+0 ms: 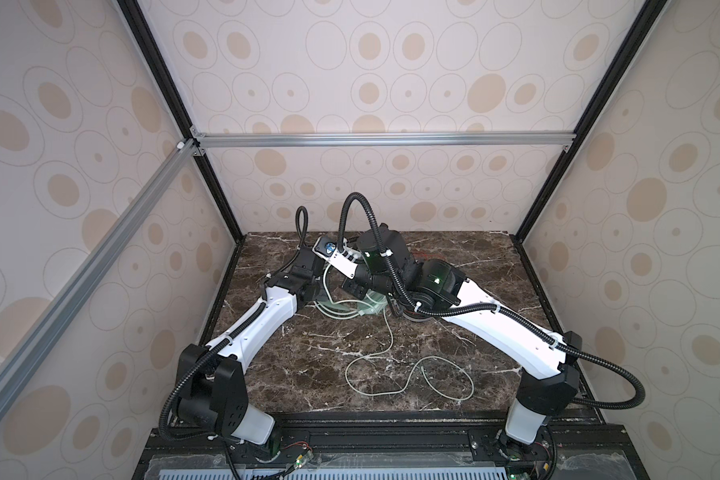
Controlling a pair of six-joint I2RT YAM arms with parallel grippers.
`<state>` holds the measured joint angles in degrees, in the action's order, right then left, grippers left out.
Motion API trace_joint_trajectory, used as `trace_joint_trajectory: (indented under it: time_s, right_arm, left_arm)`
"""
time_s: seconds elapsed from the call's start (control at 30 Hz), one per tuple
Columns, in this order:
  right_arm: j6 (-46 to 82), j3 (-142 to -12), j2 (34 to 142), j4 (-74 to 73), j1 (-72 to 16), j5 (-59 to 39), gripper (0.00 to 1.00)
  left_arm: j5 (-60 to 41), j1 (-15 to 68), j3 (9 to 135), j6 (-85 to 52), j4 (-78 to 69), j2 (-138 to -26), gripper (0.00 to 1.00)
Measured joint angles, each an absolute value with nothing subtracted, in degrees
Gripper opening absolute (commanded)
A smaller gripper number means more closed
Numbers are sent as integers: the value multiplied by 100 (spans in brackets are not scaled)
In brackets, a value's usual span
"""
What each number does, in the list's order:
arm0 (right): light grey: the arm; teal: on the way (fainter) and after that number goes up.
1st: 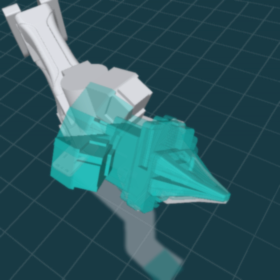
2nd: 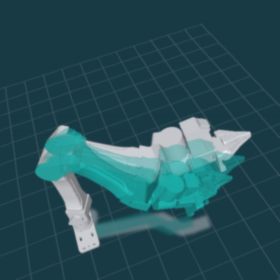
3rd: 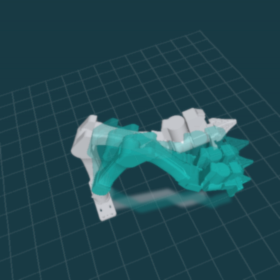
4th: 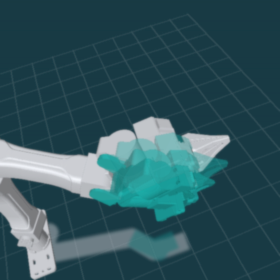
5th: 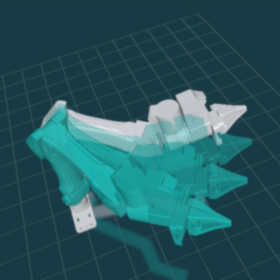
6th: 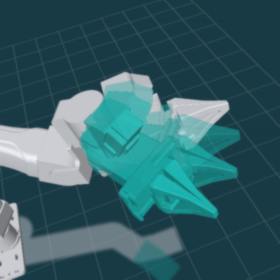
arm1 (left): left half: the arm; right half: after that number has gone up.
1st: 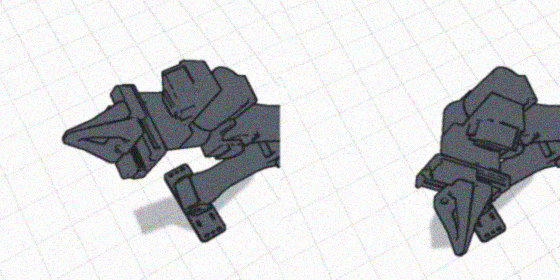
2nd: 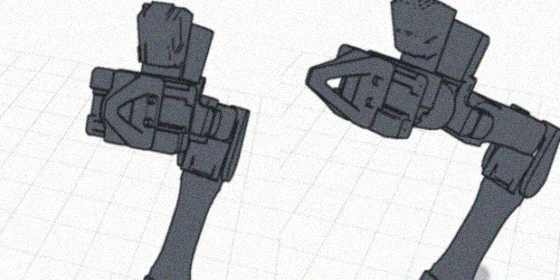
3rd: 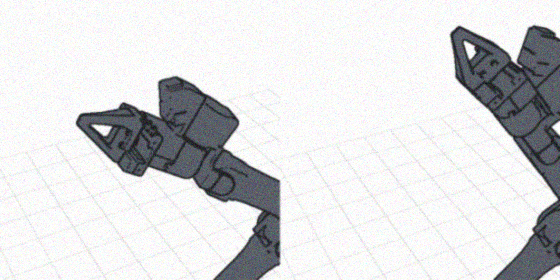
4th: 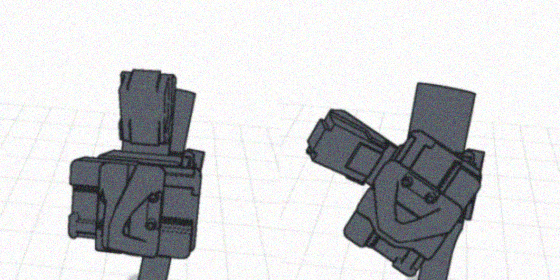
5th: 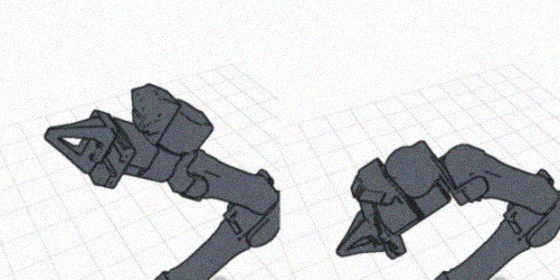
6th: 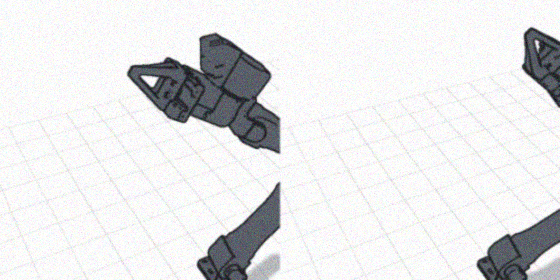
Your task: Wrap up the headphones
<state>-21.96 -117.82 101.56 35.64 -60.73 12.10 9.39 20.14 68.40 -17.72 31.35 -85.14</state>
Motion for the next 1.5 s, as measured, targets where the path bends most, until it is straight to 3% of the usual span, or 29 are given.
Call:
trace_joint_trajectory:
  time_s: [0.27,0.63,1.17,1.5]
  right_arm:
    - [-2255,-11467,10003,3511,-6401,899,0]
    - [-2261,-11896,10156,3649,-6458,1328,0]
    - [-2029,-11419,10060,3931,-6442,21,0]
    - [-1490,-13117,10906,4436,-5865,458,0]
  left_arm:
    - [954,2016,6834,-1802,3114,-8514,0]
    - [1024,2016,6799,-1824,3079,-8490,0]
    - [1162,2014,6792,-1874,3068,-8471,0]
    - [991,2014,6663,-1966,3000,-8399,0]
